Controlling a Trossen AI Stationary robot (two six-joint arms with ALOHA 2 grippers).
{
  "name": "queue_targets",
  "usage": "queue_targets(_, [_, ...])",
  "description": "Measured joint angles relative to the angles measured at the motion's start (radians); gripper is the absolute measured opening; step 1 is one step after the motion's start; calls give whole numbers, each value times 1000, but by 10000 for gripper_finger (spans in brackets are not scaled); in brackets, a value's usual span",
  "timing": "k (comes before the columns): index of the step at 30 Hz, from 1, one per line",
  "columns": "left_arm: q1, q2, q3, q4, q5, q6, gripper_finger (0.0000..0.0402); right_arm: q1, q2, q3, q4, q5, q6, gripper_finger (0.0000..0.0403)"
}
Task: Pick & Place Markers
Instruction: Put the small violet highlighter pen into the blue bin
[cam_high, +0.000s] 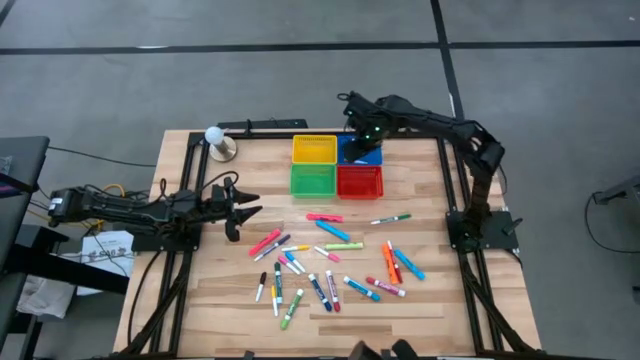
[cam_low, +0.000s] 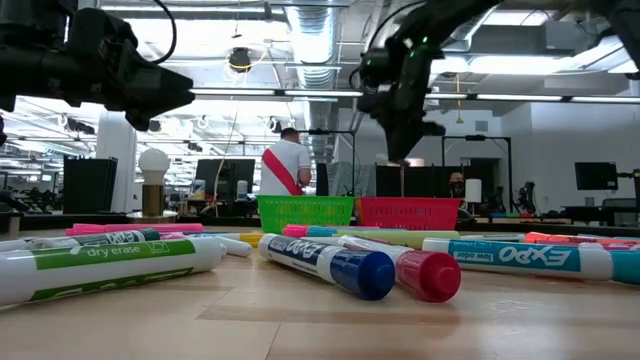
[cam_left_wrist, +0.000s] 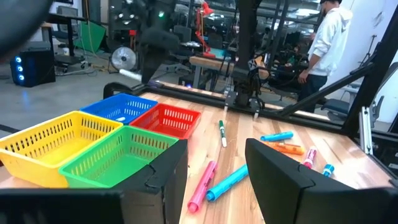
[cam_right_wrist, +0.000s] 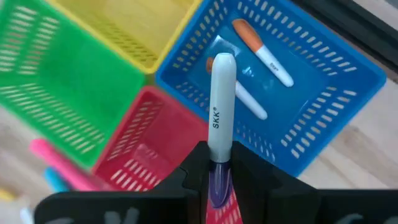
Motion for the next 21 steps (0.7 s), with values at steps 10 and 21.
queue_targets(10, [-1,49,0,0,0,0,161,-32,118,13,79,0,-23,47])
queue_targets(21, [-1,81,0,1,0,0,161,-65,122,28,116,4,-50,47])
